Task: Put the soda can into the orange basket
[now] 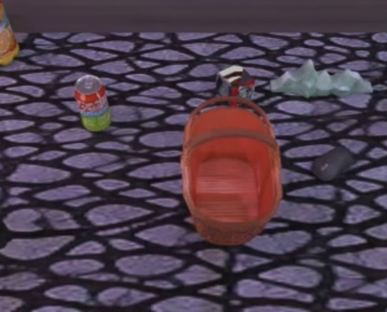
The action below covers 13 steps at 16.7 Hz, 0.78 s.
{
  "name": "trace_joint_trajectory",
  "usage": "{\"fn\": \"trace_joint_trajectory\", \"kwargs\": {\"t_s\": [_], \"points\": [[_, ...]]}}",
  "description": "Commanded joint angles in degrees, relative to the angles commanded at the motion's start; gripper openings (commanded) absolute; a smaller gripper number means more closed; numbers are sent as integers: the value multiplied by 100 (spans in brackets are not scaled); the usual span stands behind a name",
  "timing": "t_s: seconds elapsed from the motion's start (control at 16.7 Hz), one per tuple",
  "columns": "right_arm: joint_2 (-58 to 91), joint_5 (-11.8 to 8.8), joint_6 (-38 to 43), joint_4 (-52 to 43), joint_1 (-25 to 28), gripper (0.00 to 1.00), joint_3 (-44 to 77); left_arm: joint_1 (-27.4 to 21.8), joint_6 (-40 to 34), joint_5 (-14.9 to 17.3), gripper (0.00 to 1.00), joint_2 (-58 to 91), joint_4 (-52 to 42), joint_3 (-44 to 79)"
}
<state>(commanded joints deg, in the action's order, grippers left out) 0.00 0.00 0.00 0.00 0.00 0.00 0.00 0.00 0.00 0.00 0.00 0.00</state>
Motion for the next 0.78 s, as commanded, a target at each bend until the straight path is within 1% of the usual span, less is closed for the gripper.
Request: {"fn": "trace_joint_trajectory", "kwargs": {"t_s": [0.18, 0.36, 0.54, 0.78], "points": [[0, 0, 0, 0, 0, 100, 0, -11, 14, 15, 100, 48, -33, 44], [0, 0, 0, 0, 0, 100, 0, -101, 142, 138, 100, 503, -339, 469], [0, 0, 0, 0, 0, 100, 0, -229, 385, 319, 100, 1400, -924, 1321], [0, 0, 0, 0, 0, 100, 0, -409, 839, 560, 100, 3139, -2023, 2964]]}}
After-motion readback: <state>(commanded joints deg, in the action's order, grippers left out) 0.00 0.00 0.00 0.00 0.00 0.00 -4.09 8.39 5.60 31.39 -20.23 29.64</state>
